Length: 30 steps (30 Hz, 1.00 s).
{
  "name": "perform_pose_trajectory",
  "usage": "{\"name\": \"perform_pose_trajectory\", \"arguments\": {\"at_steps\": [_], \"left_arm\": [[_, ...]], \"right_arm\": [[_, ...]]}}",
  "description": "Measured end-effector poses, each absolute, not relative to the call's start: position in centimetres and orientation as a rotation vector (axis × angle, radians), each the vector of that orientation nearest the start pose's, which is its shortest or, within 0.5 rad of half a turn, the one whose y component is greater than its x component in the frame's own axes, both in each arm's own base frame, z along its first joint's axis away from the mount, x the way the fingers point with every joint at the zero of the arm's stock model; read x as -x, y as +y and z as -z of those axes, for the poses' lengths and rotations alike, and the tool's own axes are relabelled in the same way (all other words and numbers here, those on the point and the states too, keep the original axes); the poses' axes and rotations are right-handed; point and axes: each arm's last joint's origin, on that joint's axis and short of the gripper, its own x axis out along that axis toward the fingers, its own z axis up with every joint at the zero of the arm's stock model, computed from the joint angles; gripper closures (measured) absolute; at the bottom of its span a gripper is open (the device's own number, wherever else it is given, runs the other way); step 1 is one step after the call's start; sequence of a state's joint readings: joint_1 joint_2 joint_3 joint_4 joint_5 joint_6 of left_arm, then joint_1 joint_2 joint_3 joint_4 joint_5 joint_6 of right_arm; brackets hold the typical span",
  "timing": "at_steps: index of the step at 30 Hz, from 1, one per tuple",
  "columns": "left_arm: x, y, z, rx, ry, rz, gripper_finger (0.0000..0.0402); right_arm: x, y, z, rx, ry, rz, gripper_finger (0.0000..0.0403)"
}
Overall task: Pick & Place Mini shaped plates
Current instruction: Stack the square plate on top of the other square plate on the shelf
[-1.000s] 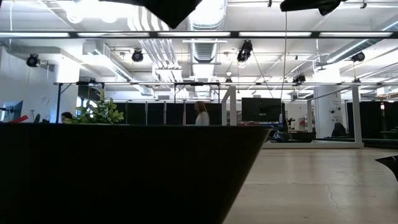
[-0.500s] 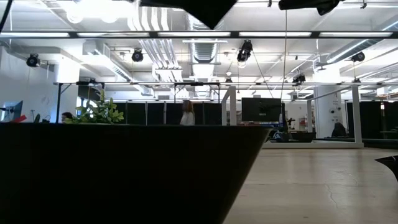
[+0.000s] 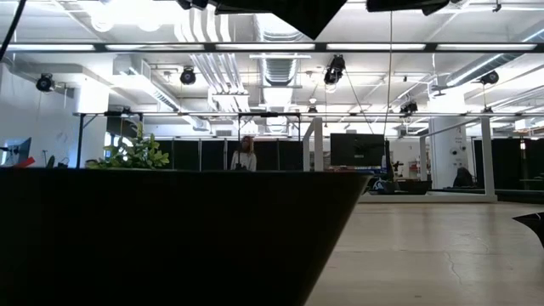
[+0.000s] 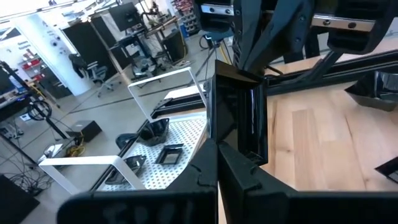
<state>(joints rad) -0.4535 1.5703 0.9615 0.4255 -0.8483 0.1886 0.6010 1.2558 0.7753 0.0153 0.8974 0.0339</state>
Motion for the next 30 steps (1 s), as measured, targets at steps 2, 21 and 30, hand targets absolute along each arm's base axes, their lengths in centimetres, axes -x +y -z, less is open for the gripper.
{"name": "perform_pose_trajectory", "arguments": {"at_steps": [2, 21, 30], "left_arm": [[-31.5, -13.0, -26.0, -0.304, 0.192, -0.377, 0.0401], [-31.5, -13.0, -25.9, -0.313, 0.203, -0.375, 0.0401], [-31.5, -13.0, -25.8, -0.342, 0.210, -0.372, 0.0401]], "right_arm": [[-23.0, 13.0, -25.7, 0.307, 0.322, 0.291, 0.0394], [-24.0, 13.7, -25.4, 0.287, 0.273, 0.275, 0.0316], [-25.0, 13.5, -25.4, 0.250, 0.235, 0.226, 0.0334]]}}
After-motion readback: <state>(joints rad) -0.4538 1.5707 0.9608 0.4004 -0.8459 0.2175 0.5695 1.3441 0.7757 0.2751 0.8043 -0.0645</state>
